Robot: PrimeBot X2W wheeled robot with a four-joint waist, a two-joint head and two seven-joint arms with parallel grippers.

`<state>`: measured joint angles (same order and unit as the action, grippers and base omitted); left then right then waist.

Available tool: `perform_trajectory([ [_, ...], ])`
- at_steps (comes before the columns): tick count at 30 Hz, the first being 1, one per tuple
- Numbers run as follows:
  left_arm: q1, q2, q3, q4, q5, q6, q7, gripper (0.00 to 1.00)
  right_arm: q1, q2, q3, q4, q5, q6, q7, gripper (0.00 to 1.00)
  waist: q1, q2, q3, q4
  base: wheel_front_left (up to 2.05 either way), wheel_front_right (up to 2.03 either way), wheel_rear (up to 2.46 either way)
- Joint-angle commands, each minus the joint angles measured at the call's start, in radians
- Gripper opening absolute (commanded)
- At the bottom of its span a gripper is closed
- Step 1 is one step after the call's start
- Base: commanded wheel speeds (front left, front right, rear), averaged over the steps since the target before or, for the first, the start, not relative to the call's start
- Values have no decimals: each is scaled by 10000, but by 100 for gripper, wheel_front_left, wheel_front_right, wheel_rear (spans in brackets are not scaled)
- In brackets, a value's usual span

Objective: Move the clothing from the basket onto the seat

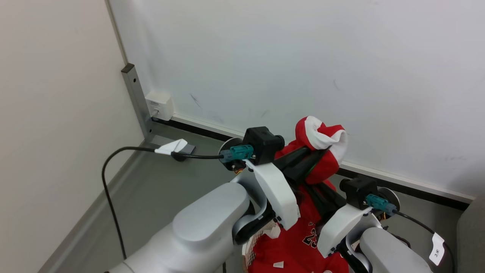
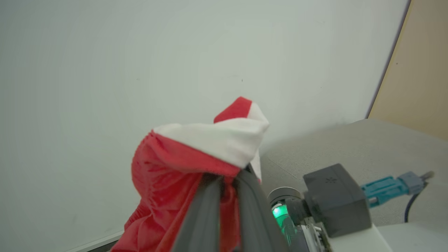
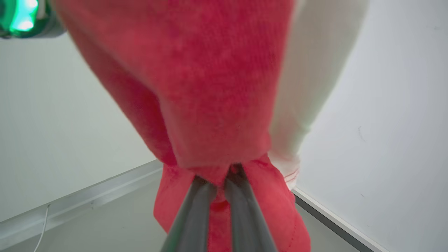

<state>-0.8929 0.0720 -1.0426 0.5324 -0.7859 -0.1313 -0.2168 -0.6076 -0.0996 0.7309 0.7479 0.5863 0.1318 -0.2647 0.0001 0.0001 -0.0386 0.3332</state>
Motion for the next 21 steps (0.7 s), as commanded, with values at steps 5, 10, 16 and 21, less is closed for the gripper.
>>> perform_trajectory([
  [5,4,253,83,324,-185,21,-185,0,290,-187,-35,-394,78,-21,7,0,-1,-1,-58,-230,0,0,0],
  [10,234,496,289,699,-231,105,-313,0,727,-395,-277,-1090,126,-21,7,0,-1,-1,-71,-534,0,0,0],
  [16,598,765,441,803,-253,133,-404,0,1239,-641,-955,-2059,-15,-21,6,0,-1,-1,-2,-918,0,0,0],
  [21,975,982,461,313,-49,289,-442,100,1454,-745,-1528,-2565,-218,-21,7,0,-1,-1,93,-1323,0,0,0],
])
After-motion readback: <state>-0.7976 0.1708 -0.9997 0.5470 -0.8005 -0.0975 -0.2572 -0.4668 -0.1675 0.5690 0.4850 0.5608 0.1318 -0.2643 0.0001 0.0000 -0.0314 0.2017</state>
